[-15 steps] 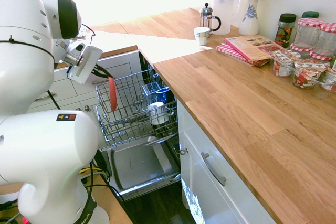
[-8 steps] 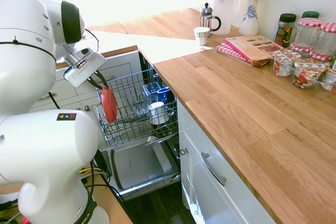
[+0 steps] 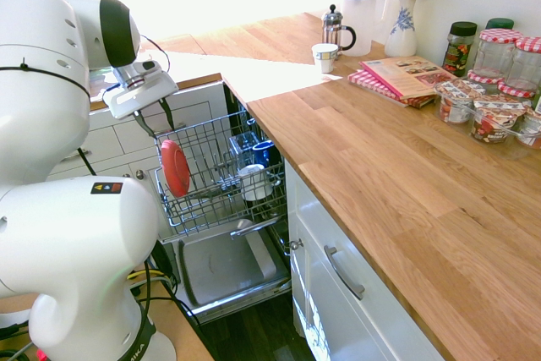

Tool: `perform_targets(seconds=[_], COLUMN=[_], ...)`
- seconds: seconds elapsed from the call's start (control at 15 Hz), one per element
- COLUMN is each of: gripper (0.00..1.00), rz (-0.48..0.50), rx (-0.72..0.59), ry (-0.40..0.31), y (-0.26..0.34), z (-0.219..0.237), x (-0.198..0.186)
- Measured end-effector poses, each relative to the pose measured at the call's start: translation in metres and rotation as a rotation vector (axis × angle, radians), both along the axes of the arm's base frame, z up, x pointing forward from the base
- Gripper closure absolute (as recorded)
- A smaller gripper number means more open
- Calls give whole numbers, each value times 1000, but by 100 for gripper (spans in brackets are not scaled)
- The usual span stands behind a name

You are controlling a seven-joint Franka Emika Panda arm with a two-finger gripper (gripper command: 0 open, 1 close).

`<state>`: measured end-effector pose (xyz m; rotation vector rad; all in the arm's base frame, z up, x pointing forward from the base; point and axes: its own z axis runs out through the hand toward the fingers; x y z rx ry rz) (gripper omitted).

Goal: Put the plate in the dishwasher

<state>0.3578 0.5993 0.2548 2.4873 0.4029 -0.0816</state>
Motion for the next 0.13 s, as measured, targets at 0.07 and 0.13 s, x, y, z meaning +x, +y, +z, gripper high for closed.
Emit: perform_targets(seconds=[0.07, 0.13], gripper=[0, 0], rz=[-21, -49], rx=[18, 38], ry=[1, 7], y=[-9, -22], z=[19, 41], x=[16, 34])
